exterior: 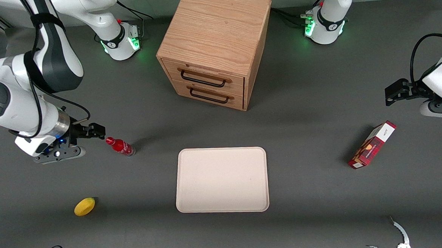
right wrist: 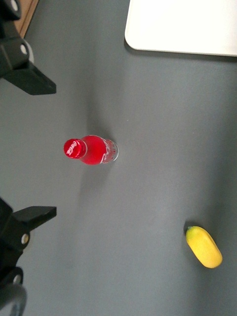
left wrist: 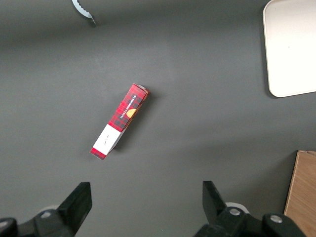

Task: Place coke bottle on tray
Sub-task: 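Adjust the right gripper and close it on the bottle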

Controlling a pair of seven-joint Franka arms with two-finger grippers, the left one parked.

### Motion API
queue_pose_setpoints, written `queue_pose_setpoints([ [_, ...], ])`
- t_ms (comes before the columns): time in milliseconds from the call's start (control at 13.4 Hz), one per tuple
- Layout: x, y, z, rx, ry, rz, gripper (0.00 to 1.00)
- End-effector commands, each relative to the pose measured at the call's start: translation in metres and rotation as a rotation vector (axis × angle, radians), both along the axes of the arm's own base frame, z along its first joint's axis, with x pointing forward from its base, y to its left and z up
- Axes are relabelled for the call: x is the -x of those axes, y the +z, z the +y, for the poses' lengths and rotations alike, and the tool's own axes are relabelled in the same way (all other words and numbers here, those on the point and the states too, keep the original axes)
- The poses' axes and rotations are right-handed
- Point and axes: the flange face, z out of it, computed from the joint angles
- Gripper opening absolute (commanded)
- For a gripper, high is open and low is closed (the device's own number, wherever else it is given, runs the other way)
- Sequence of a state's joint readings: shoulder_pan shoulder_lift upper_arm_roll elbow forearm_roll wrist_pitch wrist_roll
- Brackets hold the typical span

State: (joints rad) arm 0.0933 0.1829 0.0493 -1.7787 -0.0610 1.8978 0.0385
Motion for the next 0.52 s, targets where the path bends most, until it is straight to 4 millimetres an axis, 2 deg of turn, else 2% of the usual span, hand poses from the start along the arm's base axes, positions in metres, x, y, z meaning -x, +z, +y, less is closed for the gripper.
queue_pose_setpoints([
  [0,0.013,-0.042,-0.003,-0.007,0.032,-0.025,1.0],
  [224,0.028,-0.081,-0.004,-0.014,0.039,-0.05,1.0],
  [448,0.04,-0.105,-0.005,-0.02,0.052,-0.069,1.0],
])
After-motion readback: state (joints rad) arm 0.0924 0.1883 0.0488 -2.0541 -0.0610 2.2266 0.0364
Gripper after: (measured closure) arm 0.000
